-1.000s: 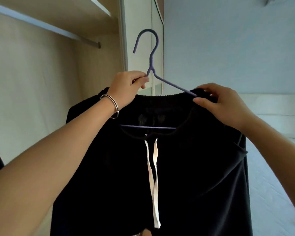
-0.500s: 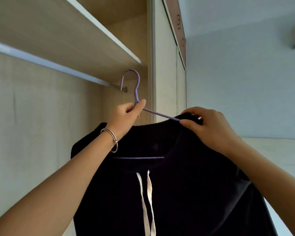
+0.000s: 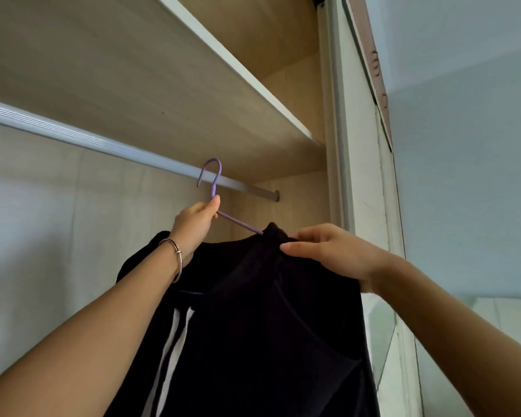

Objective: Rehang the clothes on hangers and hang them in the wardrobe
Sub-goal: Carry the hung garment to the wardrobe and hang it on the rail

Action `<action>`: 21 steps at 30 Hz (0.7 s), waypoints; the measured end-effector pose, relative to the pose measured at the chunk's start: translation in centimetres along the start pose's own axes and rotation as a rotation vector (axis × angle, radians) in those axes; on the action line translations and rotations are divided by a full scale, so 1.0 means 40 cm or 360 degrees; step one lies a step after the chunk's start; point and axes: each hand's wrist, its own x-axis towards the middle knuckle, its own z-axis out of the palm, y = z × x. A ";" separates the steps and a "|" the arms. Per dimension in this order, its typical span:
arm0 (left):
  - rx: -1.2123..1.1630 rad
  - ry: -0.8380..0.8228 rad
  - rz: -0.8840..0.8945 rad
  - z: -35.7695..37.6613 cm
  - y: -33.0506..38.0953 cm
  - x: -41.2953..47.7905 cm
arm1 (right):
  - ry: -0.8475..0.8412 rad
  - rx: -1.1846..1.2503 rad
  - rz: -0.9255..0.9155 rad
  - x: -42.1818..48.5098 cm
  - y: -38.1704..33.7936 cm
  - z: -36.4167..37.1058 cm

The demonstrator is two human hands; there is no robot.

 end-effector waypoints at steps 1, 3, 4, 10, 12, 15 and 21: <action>0.0021 0.0033 -0.0009 0.002 -0.012 0.029 | 0.0039 0.0026 -0.0033 0.031 0.003 0.002; 0.0106 0.0117 -0.0017 0.007 -0.030 0.086 | 0.0117 0.0069 -0.0108 0.089 0.010 0.004; 0.0147 0.0170 -0.0036 0.012 -0.034 0.112 | 0.0148 0.0103 -0.0145 0.118 0.013 0.004; 0.0202 0.0279 -0.0113 0.022 -0.016 0.221 | 0.0162 0.0405 -0.0207 0.294 0.003 -0.009; 0.0327 0.0128 -0.0125 0.024 -0.017 0.223 | 0.0136 0.0472 -0.0212 0.350 -0.002 -0.008; 0.0478 -0.0044 -0.0167 0.032 -0.030 0.203 | 0.0118 0.0552 -0.0238 0.427 -0.002 0.004; 0.0693 -0.0197 -0.0240 0.025 -0.069 0.174 | 0.0093 0.0641 -0.0288 0.507 0.024 0.034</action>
